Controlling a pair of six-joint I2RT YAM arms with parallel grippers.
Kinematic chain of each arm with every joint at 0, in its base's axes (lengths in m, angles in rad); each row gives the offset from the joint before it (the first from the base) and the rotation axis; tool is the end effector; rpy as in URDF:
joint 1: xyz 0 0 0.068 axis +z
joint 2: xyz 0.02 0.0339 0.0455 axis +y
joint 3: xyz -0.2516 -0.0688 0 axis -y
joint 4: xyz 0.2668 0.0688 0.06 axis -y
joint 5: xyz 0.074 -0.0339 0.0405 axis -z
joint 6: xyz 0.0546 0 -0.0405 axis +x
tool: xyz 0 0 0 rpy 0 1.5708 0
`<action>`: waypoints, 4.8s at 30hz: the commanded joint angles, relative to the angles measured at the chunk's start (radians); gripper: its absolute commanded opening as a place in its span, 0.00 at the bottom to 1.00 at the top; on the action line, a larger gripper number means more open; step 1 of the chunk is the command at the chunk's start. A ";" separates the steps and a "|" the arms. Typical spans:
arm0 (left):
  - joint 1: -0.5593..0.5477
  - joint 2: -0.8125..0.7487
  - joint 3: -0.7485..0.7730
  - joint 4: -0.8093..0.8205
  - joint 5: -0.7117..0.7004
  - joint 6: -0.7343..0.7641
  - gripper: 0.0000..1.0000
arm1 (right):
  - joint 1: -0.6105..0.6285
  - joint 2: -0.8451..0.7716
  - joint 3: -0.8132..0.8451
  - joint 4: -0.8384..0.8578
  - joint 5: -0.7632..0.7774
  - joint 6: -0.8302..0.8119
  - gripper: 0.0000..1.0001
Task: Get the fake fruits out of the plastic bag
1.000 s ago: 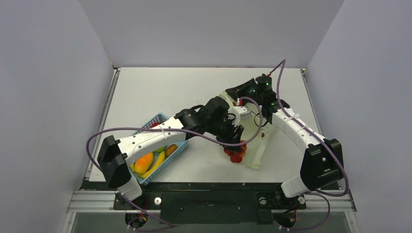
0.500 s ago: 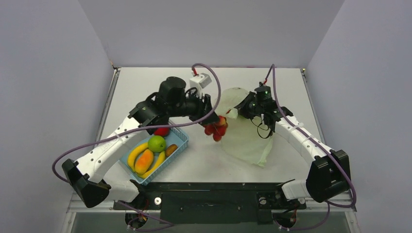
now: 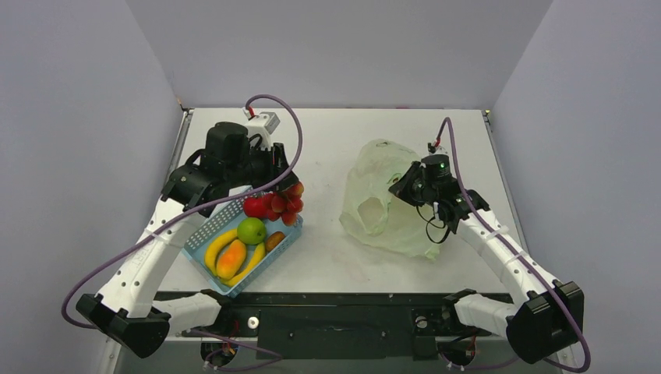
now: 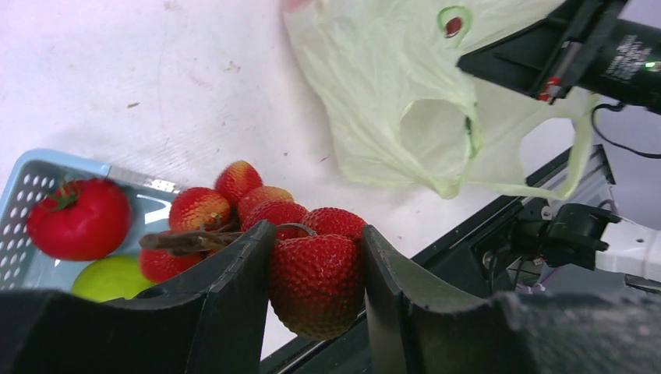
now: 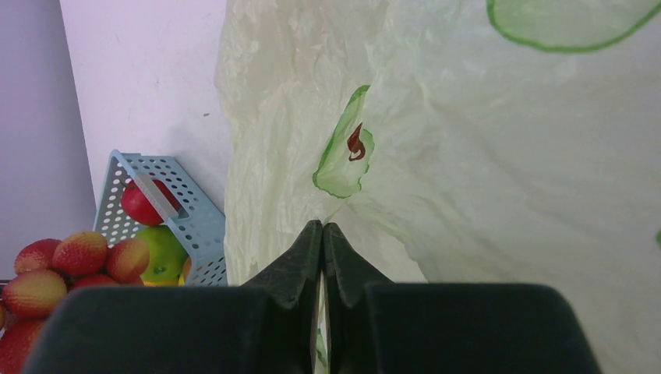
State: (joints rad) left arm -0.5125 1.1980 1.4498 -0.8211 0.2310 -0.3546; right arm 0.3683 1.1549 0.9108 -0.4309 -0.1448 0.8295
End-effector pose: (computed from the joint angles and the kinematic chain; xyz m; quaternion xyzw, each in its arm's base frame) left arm 0.2369 -0.1477 0.4039 0.1239 0.8643 -0.2921 0.3903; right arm 0.2693 0.1124 0.2574 0.1750 0.8824 0.2974 0.3200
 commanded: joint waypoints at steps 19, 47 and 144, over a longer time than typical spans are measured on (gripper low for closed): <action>0.073 -0.131 -0.271 -0.002 -0.283 -0.019 0.00 | 0.004 -0.018 0.016 -0.018 0.031 -0.038 0.00; 0.085 -0.386 -0.448 -0.013 -0.516 -0.128 0.88 | 0.180 0.199 0.311 0.134 0.054 0.002 0.15; -0.543 0.757 -0.102 1.061 -0.794 -0.267 0.79 | 0.156 -0.405 0.092 -0.470 0.232 -0.096 0.00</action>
State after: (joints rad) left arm -1.0771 1.9133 1.2812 0.1806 -0.4908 -0.6601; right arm 0.5243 0.7578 0.9951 -0.9287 0.0956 0.7307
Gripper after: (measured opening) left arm 0.728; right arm 0.004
